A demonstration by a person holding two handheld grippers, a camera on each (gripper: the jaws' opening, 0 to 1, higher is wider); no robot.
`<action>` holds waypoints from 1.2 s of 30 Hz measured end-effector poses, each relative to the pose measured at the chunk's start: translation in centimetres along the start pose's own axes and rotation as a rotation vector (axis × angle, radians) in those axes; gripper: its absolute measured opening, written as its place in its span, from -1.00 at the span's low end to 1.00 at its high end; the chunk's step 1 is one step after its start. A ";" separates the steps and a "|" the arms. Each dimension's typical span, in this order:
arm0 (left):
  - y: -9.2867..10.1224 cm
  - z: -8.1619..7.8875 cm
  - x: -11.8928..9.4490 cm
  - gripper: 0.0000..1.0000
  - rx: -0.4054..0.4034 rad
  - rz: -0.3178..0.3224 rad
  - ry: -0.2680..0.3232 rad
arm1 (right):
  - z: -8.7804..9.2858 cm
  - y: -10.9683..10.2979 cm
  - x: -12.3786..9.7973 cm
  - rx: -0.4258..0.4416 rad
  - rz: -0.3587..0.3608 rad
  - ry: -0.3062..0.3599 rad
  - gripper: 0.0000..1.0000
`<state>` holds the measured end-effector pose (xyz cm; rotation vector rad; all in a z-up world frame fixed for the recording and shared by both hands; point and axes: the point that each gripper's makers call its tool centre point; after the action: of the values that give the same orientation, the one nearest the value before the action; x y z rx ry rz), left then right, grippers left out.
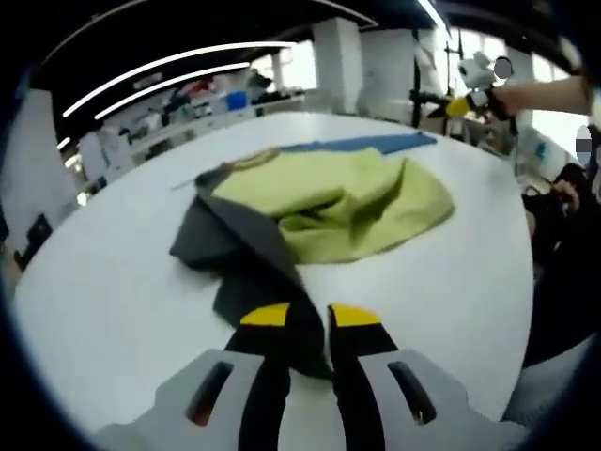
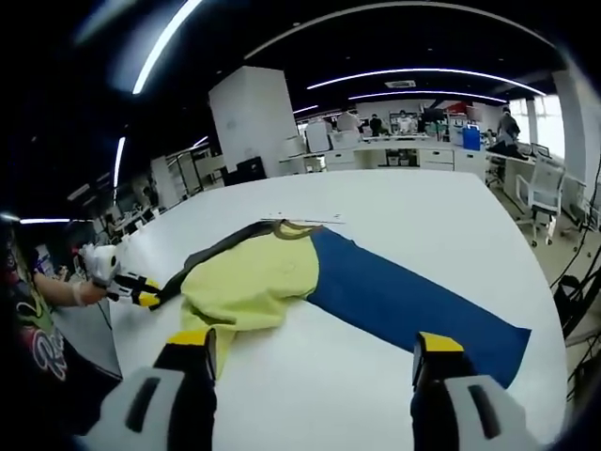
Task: Fold the garment on the visible template until the final outline fits inside the template.
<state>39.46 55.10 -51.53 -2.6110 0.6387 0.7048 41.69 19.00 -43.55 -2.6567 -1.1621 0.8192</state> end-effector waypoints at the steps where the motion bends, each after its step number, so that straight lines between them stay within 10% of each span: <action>1: 0.0 0.0 0.2 -0.90 -0.015 -0.001 -0.007 | 0.0 0.0 -0.1 0.001 0.002 0.000 0.72; 11: -1.2 -1.3 -0.7 -1.00 -0.203 0.000 0.003 | 0.2 0.0 -0.2 0.008 0.005 0.005 0.71; 18: -7.6 -3.7 -2.3 -1.00 -0.465 -0.102 0.092 | 0.1 -0.3 0.0 0.005 0.000 0.005 0.68; 23: -11.3 -1.5 -2.2 -1.00 -0.624 -0.175 0.048 | 0.1 -0.3 0.1 0.008 -0.001 0.006 0.68; 36: -14.1 3.0 -0.3 -1.00 -0.627 -0.242 -0.068 | 0.4 0.0 -0.3 0.017 0.010 -0.007 0.66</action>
<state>45.29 68.26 -50.68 -3.1270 0.0691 1.0392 41.33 18.76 -43.75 -2.6500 -1.1397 0.8373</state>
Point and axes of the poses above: the point that each gripper's makers call its tool centre point, and the gripper's own axes: x roughly forward along the fingers, y roughly to its right, z roughly out of its underside, and after that the axes turned 15 degrees about -z, right-handed
